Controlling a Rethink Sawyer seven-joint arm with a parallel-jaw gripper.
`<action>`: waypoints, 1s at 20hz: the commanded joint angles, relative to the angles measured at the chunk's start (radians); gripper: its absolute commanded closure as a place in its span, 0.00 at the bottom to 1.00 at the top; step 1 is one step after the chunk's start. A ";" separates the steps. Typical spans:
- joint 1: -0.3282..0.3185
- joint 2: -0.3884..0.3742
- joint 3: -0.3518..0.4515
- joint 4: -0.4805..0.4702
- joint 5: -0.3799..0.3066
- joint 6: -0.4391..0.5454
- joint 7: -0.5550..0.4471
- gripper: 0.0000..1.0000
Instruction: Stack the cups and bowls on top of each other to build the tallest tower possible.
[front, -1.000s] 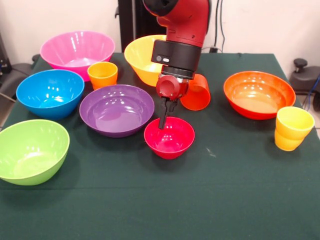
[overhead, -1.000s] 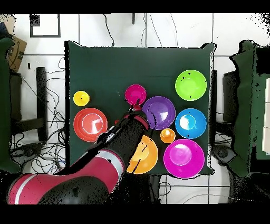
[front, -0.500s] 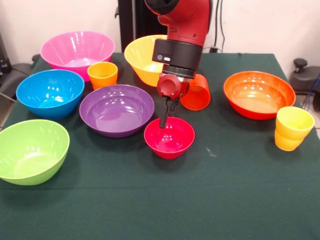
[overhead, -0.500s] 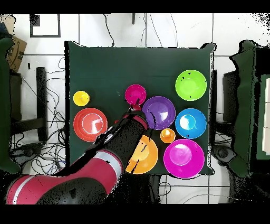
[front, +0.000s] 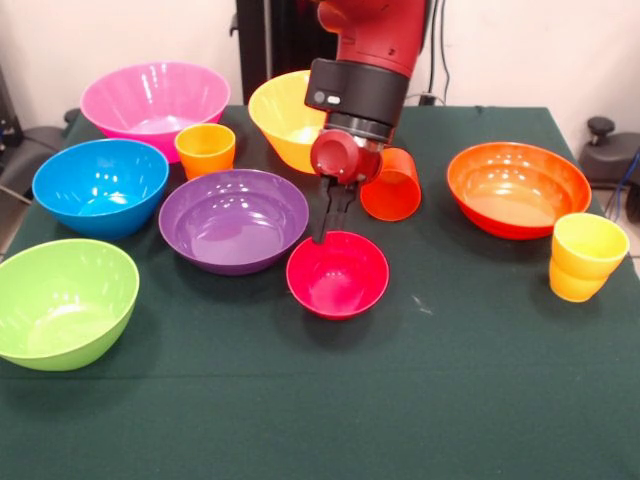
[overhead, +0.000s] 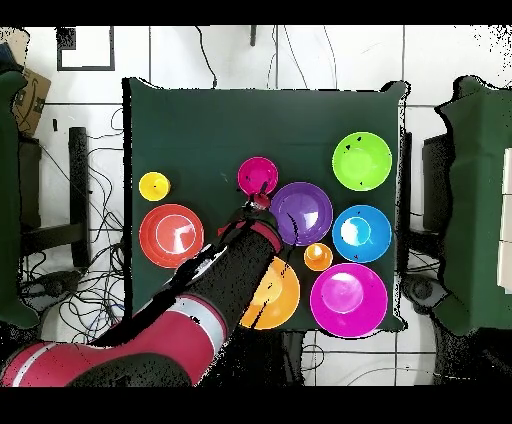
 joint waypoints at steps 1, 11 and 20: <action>0.025 0.021 0.041 0.049 0.090 0.106 0.176 0.00; -0.060 0.012 0.149 0.053 0.095 0.367 0.083 0.00; -0.111 0.007 0.225 0.047 0.081 0.546 0.011 0.00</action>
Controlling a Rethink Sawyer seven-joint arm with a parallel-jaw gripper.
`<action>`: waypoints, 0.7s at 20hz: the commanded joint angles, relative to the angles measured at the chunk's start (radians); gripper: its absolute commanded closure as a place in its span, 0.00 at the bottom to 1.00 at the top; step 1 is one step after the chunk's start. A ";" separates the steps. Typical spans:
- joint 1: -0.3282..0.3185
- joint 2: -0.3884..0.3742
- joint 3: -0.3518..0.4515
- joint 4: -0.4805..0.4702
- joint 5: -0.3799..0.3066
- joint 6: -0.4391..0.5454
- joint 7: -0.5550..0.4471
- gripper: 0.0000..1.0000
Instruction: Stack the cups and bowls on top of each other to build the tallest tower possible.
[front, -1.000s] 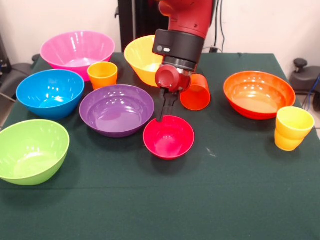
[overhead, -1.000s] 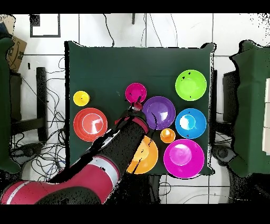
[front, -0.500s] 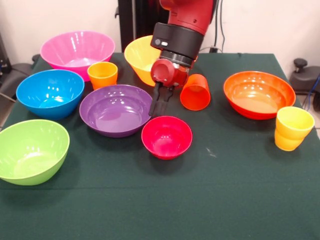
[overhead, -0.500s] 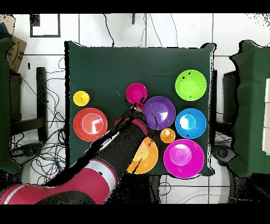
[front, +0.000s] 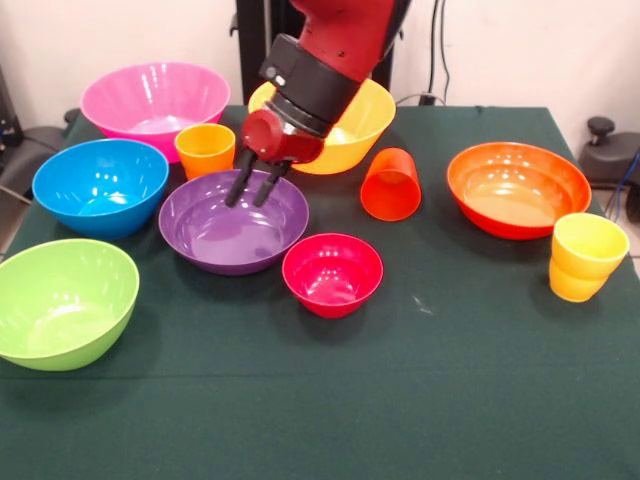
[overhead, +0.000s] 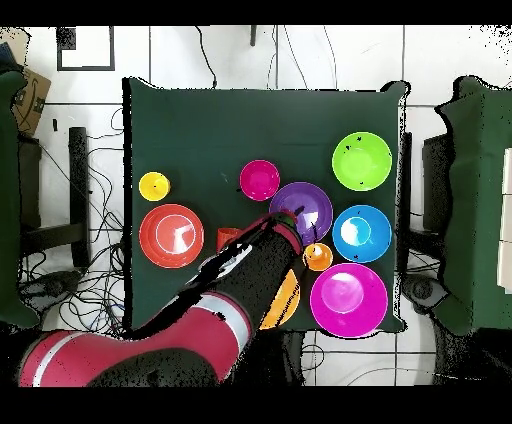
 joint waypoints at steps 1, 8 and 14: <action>-0.048 0.011 0.226 0.037 0.025 0.201 0.003 0.00; -0.085 -0.016 0.287 0.054 0.000 0.226 -0.013 0.00; -0.139 -0.090 0.359 0.116 -0.037 0.204 -0.051 0.00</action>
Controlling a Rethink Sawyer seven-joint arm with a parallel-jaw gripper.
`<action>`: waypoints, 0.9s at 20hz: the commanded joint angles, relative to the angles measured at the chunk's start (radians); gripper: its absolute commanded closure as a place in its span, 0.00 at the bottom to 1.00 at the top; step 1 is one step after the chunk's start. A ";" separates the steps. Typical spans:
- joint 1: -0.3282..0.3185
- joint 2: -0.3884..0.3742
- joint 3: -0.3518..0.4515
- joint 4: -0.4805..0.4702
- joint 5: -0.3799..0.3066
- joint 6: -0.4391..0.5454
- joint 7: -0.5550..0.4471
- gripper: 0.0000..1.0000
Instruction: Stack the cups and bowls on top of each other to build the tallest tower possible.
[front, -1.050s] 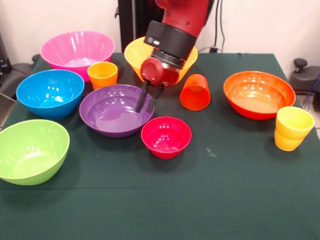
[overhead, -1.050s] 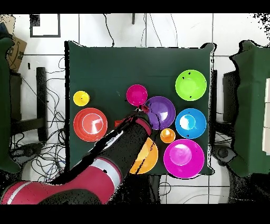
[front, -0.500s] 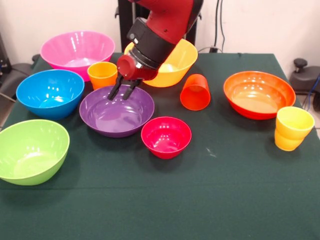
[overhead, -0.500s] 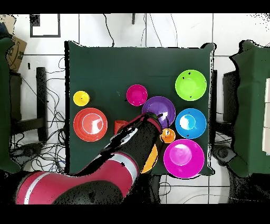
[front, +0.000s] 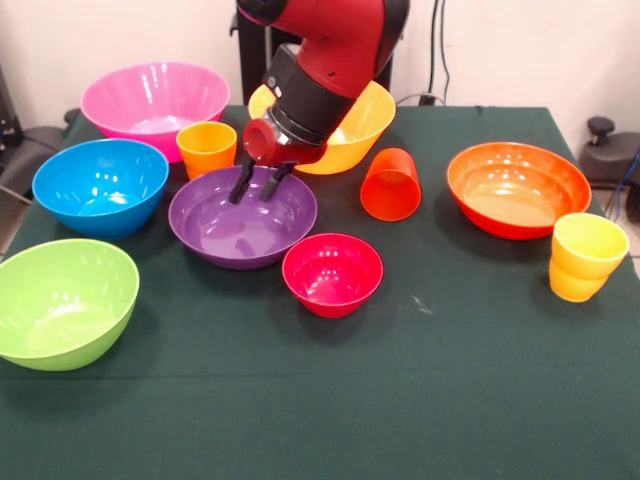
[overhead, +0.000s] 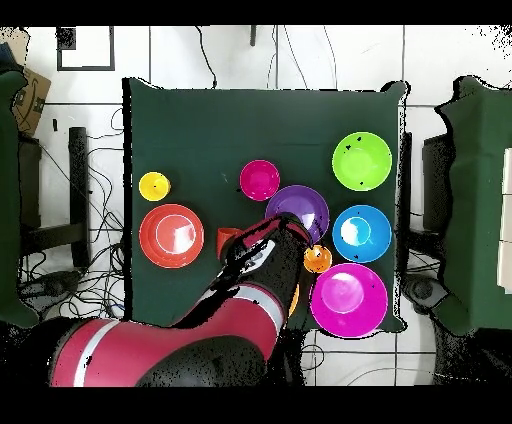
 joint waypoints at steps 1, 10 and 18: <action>-0.044 -0.063 0.224 0.096 -0.043 0.050 -0.055 0.00; -0.032 -0.118 0.217 0.127 -0.081 0.033 -0.035 0.00; -0.043 -0.137 0.236 0.140 -0.091 0.029 -0.021 0.00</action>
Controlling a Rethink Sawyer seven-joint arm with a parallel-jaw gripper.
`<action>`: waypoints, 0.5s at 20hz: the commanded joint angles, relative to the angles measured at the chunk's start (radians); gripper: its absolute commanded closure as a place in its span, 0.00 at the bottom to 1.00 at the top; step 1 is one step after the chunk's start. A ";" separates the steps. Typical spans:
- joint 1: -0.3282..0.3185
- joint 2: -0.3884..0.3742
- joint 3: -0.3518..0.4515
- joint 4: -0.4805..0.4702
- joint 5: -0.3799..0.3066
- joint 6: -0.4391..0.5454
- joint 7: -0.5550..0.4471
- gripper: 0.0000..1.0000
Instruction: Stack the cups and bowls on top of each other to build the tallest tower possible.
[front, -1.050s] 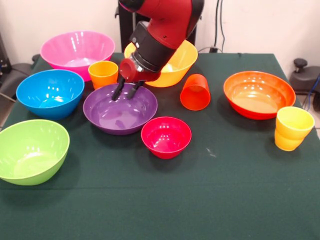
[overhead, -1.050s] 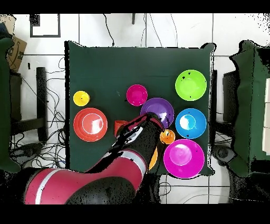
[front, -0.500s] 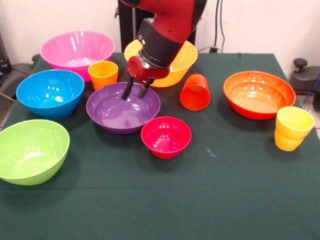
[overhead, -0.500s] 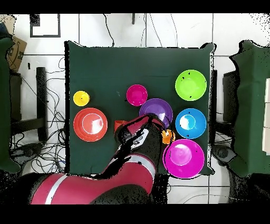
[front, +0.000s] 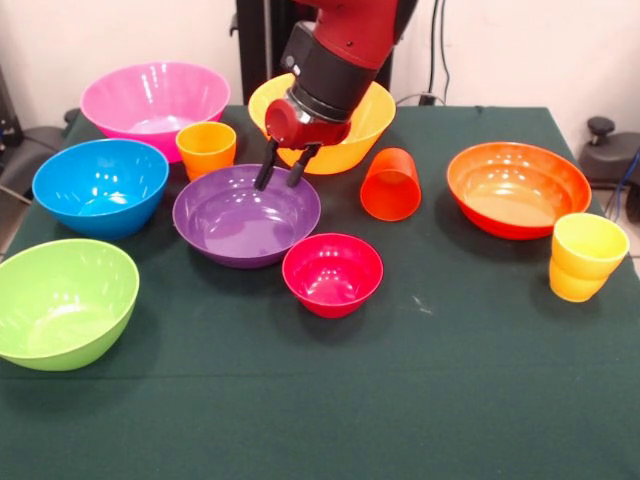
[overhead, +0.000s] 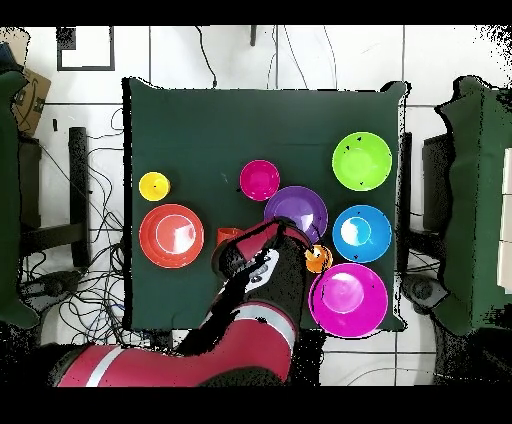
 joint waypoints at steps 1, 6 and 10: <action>-0.014 -0.012 0.154 0.058 -0.056 0.021 -0.018 0.00; -0.023 -0.018 0.160 0.073 -0.065 -0.006 -0.002 0.00; -0.037 -0.020 0.182 0.079 -0.064 -0.015 -0.003 0.00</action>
